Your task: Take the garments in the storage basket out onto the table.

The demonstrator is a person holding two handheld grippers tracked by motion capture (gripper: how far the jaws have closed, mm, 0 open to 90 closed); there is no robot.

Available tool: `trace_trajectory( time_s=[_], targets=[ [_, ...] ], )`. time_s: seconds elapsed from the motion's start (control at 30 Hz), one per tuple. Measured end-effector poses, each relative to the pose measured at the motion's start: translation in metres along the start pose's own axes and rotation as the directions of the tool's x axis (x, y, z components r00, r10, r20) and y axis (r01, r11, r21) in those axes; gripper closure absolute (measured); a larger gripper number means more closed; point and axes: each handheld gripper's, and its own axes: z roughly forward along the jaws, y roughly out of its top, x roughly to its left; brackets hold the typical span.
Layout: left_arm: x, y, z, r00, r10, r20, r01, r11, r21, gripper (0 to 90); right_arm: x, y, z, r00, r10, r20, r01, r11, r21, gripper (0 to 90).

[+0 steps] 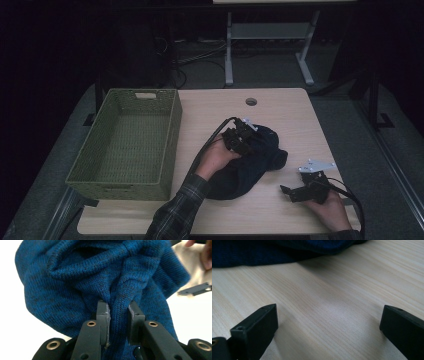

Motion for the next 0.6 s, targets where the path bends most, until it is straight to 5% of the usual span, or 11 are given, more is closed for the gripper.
trace_trajectory(
  time_s=[0.3,0.5,0.6],
  targets=[
    [0.006,-0.004,0.028,0.9997,-0.021,-0.013,0.021,0.9997,0.016,74.2,0.000,0.000,0.000,1.0000,-0.001,0.000,0.001,1.000,0.001,1.3],
    [0.006,-0.006,0.025,0.9992,-0.035,-0.019,0.035,0.9993,-0.009,67.4,0.000,0.000,0.000,1.0000,0.002,-0.001,-0.002,1.000,0.001,1.3],
    [0.004,-0.007,0.013,0.9987,-0.041,-0.031,0.040,0.9989,-0.026,56.6,0.000,0.000,0.000,1.0000,-0.001,0.000,0.001,1.000,0.000,1.3]
  ],
)
